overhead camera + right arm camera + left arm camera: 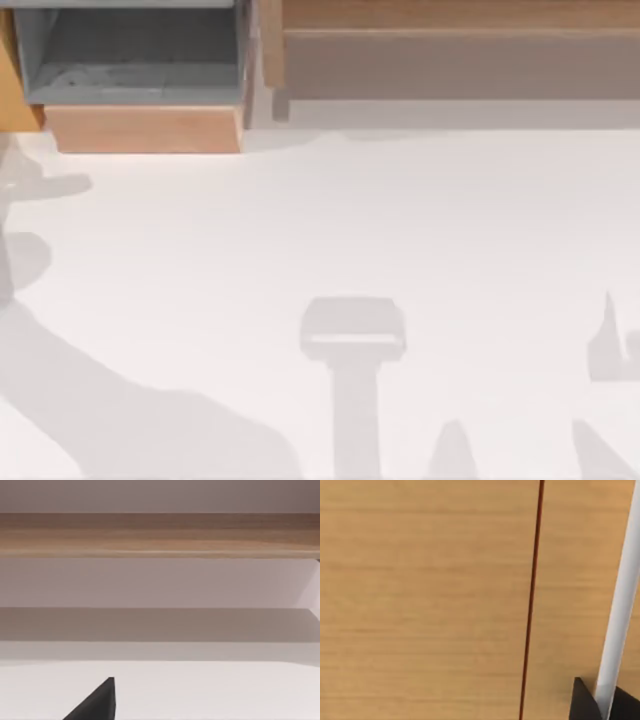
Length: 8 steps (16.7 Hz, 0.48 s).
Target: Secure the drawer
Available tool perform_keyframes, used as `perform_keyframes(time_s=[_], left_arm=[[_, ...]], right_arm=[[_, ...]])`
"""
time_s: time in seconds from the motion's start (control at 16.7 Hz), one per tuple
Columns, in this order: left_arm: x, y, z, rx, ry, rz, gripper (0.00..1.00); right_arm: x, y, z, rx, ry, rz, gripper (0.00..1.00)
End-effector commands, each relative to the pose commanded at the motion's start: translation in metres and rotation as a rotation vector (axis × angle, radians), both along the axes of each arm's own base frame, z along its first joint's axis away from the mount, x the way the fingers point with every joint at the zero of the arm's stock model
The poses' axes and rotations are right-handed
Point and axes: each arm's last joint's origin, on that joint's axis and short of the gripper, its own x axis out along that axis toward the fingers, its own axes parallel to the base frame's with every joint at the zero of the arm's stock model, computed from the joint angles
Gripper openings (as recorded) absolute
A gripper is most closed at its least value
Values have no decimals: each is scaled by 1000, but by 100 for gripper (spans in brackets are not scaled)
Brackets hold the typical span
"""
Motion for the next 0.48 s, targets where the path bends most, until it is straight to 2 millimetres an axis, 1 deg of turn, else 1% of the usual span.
perform_keyframes(time_s=[0.06, 0.48], left_arm=[[0, 0, 0, 0, 0, 0, 0], [0, 0, 0, 0, 0, 0, 53]], right_arm=[[0, 0, 0, 0, 0, 0, 100], [0, 0, 0, 0, 0, 0, 100]])
